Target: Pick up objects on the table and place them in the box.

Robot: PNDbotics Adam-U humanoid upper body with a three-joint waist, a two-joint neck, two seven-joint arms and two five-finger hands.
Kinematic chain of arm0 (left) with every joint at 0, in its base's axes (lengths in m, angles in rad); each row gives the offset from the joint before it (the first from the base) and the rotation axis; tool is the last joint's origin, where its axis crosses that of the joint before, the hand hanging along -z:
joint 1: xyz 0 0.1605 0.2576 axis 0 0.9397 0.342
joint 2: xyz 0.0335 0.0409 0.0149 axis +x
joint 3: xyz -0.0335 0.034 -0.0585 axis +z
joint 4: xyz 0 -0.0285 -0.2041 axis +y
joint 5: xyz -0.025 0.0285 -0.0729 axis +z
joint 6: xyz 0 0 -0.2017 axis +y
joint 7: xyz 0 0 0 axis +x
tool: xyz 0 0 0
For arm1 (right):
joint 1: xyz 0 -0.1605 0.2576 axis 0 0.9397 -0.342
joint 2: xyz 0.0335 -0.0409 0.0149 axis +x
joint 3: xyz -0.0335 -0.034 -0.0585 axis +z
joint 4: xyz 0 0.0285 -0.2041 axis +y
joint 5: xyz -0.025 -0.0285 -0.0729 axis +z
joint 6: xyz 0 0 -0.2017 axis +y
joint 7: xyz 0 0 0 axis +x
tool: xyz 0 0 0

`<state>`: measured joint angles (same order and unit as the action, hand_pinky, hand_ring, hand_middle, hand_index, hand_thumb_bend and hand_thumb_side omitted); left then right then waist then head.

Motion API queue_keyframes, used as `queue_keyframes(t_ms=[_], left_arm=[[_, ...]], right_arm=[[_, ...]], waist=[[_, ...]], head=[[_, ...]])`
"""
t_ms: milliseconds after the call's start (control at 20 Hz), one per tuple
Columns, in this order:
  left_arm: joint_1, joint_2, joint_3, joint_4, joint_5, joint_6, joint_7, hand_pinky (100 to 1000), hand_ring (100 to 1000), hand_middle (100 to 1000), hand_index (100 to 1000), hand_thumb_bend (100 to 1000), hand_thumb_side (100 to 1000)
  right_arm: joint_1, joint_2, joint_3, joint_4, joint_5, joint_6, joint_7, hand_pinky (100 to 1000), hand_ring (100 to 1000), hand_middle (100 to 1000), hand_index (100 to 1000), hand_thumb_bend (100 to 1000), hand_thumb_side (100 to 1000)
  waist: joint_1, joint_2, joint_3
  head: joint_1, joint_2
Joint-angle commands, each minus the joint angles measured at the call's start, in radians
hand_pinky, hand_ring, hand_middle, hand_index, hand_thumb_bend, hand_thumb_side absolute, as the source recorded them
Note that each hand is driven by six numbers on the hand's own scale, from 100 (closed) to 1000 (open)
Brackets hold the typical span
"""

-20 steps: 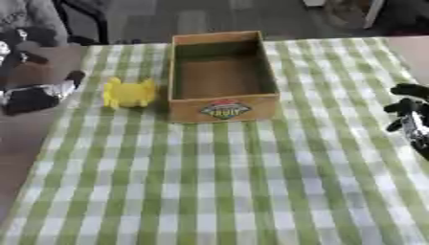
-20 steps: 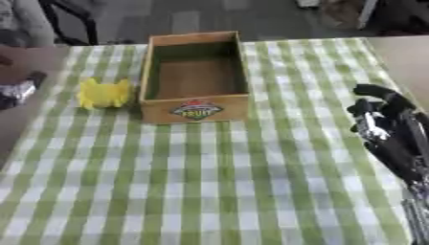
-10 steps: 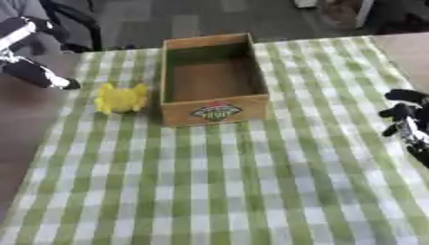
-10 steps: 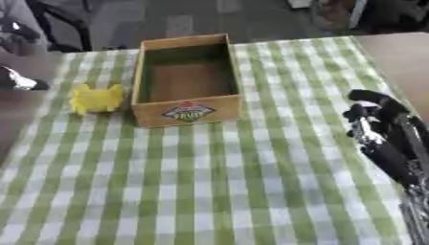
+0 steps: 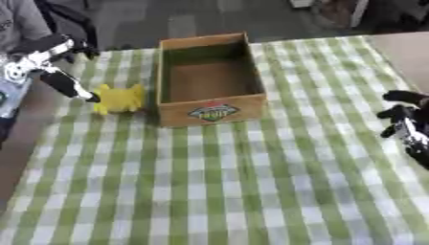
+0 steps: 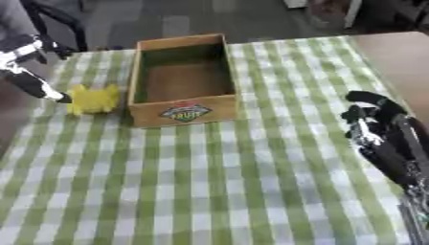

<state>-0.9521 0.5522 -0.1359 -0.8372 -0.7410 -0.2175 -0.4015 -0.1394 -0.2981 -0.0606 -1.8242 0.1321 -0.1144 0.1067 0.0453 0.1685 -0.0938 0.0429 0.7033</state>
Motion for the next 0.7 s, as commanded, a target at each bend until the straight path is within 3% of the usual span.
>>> queue_keyframes(t_ms=[50,250,700], left_arm=[[-0.034,-0.006,0.019,0.008,-0.025,-0.013,0.001,726,882,663,789,704,100],[-0.041,-0.035,0.023,0.029,-0.044,-0.009,0.023,721,870,644,776,655,100],[-0.030,-0.064,0.022,0.067,-0.100,-0.005,0.040,713,853,638,773,647,100]], right_arm=[[-0.005,-0.023,0.001,-0.009,0.002,-0.003,0.005,474,677,771,825,100,592],[-0.008,-0.021,0.003,-0.009,0.001,-0.004,0.007,474,678,771,826,100,592],[-0.011,-0.018,0.004,-0.010,0.001,-0.005,0.008,474,678,771,826,100,592]], waist=[[-0.004,-0.016,-0.002],[-0.006,-0.014,-0.007],[-0.010,-0.008,-0.018]], head=[[0.005,0.006],[0.008,0.005],[0.012,0.001]])
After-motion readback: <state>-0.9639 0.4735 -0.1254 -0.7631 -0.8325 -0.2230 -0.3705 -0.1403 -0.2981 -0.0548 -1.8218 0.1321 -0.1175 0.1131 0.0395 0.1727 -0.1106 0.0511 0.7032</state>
